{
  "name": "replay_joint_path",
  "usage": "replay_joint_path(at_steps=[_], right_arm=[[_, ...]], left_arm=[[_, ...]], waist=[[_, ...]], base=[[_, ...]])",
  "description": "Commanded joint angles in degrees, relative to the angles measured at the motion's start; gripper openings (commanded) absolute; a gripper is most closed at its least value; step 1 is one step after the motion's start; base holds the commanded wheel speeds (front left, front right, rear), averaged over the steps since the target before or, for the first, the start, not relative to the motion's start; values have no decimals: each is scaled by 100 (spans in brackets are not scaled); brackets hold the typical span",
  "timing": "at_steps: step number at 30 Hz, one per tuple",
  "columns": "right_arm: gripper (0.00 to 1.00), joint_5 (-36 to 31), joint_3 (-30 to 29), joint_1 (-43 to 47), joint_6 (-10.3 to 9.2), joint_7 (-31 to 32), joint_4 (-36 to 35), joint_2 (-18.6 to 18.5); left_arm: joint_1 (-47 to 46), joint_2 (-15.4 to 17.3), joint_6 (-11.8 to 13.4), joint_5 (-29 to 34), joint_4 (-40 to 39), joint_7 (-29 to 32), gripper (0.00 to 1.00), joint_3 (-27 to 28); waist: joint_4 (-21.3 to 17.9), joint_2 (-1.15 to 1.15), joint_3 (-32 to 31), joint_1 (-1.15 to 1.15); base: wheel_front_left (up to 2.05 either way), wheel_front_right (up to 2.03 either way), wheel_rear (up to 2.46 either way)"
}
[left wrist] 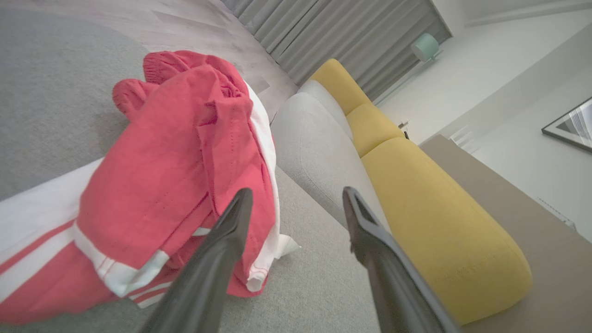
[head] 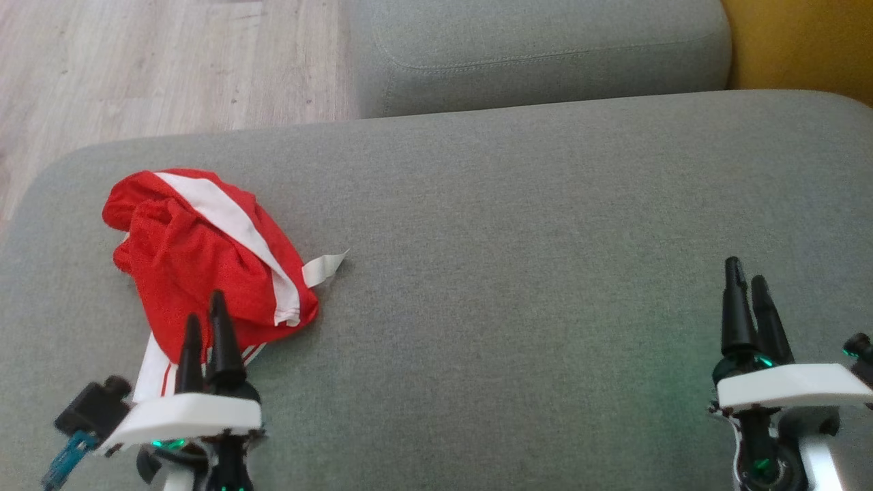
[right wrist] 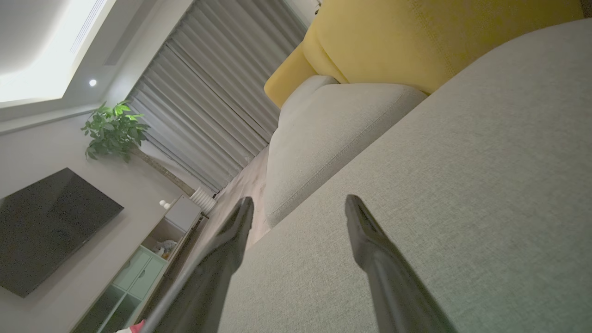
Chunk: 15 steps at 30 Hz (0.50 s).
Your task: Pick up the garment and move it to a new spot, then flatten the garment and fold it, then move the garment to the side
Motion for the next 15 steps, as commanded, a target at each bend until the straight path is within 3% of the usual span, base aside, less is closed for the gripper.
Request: replay_joint_path(at_steps=[1,15], right_arm=[[100,-249,96,-220,-2,-82,-266,-36],[100,-1540,329,-183,-2,-302,-314,-41]], left_arm=[[-318,53,0,238,-221,-80,100,8],[-486,398,374,1589,-130,-298,100,-780]], waist=[[5,0,-9,0],[27,0,-29,0]], base=[[0,0,0],[0,0,0]])
